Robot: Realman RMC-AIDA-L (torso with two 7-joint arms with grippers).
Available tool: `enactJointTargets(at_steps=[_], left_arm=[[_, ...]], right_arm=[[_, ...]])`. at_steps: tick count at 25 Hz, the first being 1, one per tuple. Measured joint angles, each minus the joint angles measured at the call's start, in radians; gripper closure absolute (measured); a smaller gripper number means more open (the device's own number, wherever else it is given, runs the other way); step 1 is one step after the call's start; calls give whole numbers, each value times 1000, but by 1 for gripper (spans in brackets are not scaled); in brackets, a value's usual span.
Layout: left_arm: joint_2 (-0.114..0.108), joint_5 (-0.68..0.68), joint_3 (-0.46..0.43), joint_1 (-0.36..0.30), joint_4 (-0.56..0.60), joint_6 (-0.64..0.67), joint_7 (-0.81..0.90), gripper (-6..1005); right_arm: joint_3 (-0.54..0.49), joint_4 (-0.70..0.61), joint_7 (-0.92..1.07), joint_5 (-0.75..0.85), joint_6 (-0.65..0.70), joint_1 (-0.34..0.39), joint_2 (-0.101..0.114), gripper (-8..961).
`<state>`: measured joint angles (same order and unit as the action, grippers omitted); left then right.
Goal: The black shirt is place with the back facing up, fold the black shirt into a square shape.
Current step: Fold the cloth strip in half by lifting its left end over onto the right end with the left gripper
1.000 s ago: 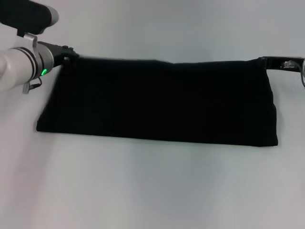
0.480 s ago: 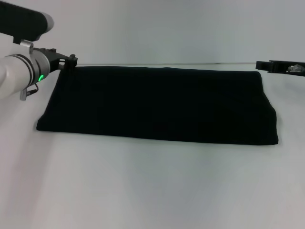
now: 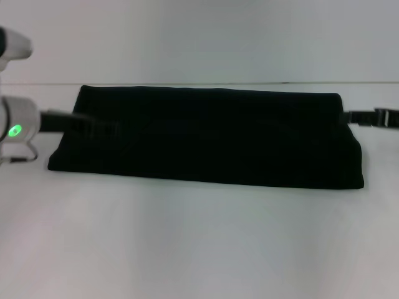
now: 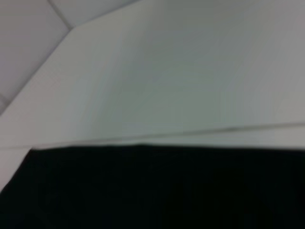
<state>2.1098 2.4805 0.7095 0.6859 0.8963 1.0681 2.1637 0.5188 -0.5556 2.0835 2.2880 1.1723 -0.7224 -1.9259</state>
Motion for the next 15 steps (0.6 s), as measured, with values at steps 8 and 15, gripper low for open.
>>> enactJointTargets(at_steps=[8,15], left_arm=[[-5,7,-3,-90,107,218,119,110],[-10,23,-26,-121,101,142,158,129]], right_arm=[[-8,-12,-3,-21,82,68,9,239],[-10,-9,-7,-26,75,74,9,240]])
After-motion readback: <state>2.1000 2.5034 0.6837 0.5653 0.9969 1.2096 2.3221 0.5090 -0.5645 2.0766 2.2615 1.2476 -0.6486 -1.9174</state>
